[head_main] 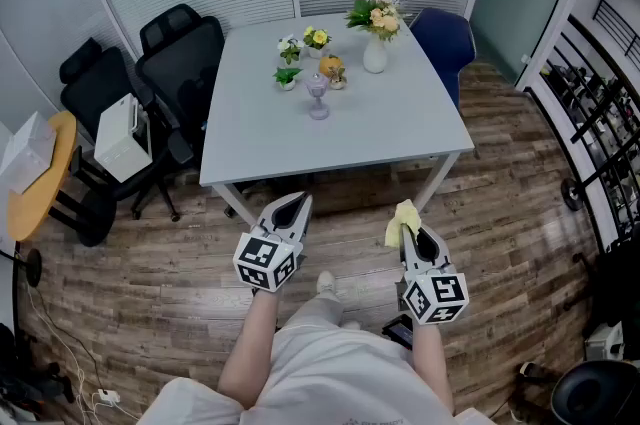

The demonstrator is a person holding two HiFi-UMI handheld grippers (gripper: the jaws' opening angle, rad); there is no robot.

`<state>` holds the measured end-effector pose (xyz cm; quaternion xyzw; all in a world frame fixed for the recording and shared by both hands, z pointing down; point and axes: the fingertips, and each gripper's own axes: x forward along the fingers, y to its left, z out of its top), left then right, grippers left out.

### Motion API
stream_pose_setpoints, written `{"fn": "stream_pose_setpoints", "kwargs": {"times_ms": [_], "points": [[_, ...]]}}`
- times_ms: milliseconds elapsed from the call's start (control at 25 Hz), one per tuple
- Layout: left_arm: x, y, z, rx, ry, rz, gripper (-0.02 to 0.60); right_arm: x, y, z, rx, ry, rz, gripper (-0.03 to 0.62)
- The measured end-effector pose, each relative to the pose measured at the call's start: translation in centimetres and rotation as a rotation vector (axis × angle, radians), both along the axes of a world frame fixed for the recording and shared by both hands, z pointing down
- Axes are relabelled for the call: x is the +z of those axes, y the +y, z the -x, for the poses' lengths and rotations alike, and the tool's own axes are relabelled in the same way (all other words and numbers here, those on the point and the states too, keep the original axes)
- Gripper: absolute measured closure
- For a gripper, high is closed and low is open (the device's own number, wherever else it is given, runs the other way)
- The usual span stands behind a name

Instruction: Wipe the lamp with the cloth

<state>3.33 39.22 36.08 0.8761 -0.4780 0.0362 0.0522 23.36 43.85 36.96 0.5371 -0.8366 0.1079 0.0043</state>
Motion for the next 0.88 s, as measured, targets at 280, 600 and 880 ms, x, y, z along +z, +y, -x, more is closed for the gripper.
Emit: {"fn": "stream_pose_setpoints", "kwargs": {"times_ms": [280,600,880], "points": [[0.2,0.1,-0.2,0.000,-0.025,0.012,0.578,0.2,-0.1,0.1,-0.014,-0.002,0.004,0.539],[0.8,-0.4,0.4,0.009,0.010,0.042,0.576,-0.3,-0.7,1.2,-0.050,-0.055,-0.016,0.539],[2.1,-1.8,0.1,0.081,0.057,0.108,0.295,-1.6,-1.8,2.6,-0.123,-0.081,-0.027,0.537]]}}
